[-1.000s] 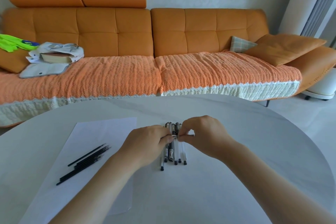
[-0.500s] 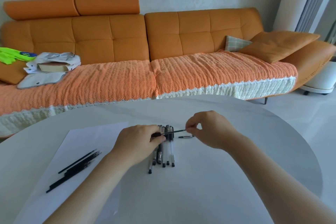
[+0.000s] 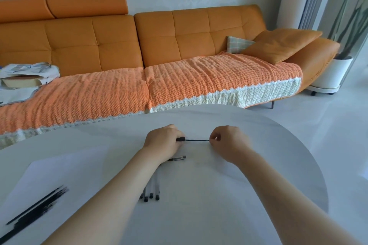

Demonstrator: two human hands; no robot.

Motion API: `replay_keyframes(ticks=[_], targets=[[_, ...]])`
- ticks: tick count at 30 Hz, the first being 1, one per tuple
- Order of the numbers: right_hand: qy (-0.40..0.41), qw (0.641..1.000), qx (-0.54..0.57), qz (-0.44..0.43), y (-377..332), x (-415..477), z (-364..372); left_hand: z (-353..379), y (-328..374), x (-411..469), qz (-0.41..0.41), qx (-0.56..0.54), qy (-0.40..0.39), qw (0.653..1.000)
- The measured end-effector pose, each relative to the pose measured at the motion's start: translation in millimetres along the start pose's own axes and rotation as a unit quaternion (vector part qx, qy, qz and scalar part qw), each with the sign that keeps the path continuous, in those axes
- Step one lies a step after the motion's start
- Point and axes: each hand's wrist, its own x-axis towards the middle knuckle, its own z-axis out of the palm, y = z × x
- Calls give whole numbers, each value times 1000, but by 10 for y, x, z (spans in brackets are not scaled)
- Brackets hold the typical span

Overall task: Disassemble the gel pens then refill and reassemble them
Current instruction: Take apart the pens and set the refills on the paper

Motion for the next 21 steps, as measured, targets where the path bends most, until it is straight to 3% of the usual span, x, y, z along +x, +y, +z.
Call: replay_keyframes(ticks=[8, 13, 21], targets=[[40, 998, -13, -41, -3, 28, -89, 83, 24, 165, 7, -2, 23, 1000], [-18, 993, -16, -112, -199, -82, 19, 38, -4, 61, -5, -48, 16, 999], [-47, 992, -33, -116, -295, -164, 60, -186, -261, -346, -25, -85, -37, 995]])
